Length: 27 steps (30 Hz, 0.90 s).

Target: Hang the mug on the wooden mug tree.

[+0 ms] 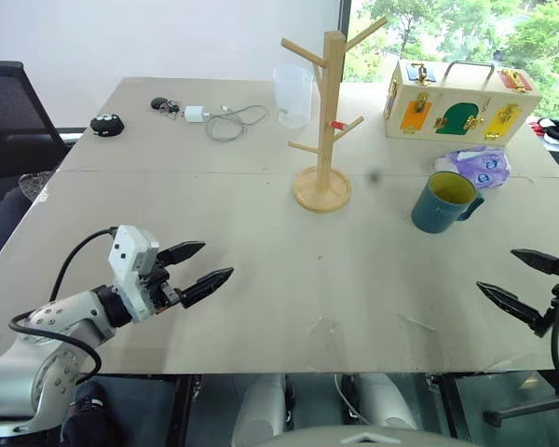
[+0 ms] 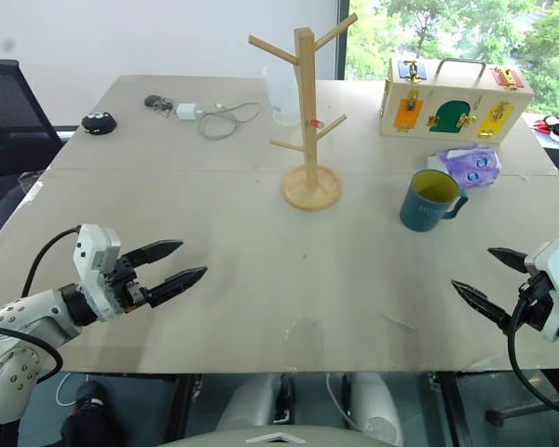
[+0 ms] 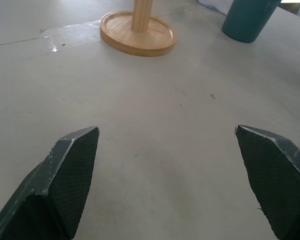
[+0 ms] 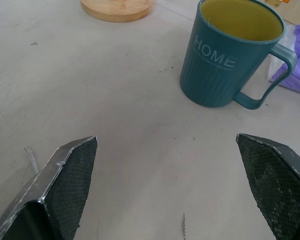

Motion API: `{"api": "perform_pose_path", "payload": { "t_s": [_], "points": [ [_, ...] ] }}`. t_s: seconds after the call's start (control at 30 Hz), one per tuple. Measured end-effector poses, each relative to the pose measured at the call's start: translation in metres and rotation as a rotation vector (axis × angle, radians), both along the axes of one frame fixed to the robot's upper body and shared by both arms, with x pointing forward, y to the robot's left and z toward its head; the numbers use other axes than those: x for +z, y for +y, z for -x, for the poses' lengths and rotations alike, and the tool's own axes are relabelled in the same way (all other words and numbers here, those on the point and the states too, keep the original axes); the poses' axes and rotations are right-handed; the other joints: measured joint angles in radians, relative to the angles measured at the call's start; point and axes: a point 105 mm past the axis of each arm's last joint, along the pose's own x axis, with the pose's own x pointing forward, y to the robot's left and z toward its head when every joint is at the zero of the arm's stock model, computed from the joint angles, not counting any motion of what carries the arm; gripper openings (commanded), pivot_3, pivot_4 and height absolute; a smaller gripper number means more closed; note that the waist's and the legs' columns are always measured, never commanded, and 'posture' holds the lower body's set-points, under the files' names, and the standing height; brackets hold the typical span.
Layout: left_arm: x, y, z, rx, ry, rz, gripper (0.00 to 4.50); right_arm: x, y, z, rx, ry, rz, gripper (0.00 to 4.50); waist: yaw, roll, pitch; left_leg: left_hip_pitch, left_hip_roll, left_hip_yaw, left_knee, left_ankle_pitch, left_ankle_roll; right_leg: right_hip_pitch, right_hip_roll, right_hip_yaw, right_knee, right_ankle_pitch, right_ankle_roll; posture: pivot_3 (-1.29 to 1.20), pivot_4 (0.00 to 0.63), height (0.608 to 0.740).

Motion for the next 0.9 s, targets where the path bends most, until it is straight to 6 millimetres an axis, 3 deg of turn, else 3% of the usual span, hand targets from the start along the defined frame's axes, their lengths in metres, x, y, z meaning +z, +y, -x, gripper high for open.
{"api": "perform_pose_path", "payload": {
  "t_s": [0.1, 0.17, 0.23, 0.4, 0.73, 0.9],
  "points": [
    [0.005, -0.004, -0.004, -0.019, -0.015, 0.006, 4.5, -0.003, -0.007, -0.001, -0.04, -0.004, 0.016, 4.49, 0.006, 0.0, 0.0, -0.001, 0.0, -0.001, -0.001, 0.0, 0.0, -0.001, 0.001, -0.001, 0.0, 0.002, -0.004, 0.0, 0.15, 0.74],
    [0.028, -0.02, -0.016, -0.075, -0.106, 0.015, 4.5, -0.001, -0.022, -0.019, -0.146, -0.059, 0.023, 4.49, 0.018, -0.002, 0.001, -0.003, -0.001, -0.002, 0.0, 0.0, 0.0, -0.001, 0.004, -0.002, 0.0, 0.002, -0.004, 0.0, 0.15, 0.74],
    [0.047, -0.044, -0.013, -0.183, -0.192, 0.026, 4.5, 0.0, -0.023, -0.039, -0.196, -0.091, 0.017, 4.49, 0.015, -0.001, 0.0, -0.002, -0.001, 0.002, 0.0, 0.0, 0.0, -0.001, 0.004, -0.001, 0.0, 0.002, -0.004, 0.0, 0.15, 0.74],
    [0.046, -0.077, 0.011, -0.426, -0.133, 0.065, 4.5, -0.009, -0.031, -0.077, -0.319, -0.079, -0.009, 4.49, 0.006, -0.001, 0.001, -0.003, 0.0, 0.002, -0.001, 0.001, -0.001, -0.003, 0.008, 0.0, 0.0, 0.003, -0.002, 0.0, 0.15, 0.74],
    [0.057, -0.092, 0.021, -0.504, -0.133, 0.087, 4.5, -0.021, -0.015, -0.121, -0.372, -0.049, -0.062, 4.49, 0.008, 0.0, 0.001, -0.003, 0.0, 0.002, 0.0, 0.001, -0.001, -0.003, 0.01, 0.001, 0.001, 0.004, -0.001, 0.0, 0.15, 0.74],
    [0.052, -0.093, 0.027, -0.506, -0.121, 0.084, 4.5, -0.026, -0.018, -0.133, -0.426, -0.041, -0.077, 2.83, 0.008, 0.0, 0.001, -0.003, 0.0, 0.002, 0.0, 0.002, -0.003, -0.003, 0.01, 0.002, 0.001, 0.004, 0.0, 0.0, 0.15, 0.74]
  ]
}}
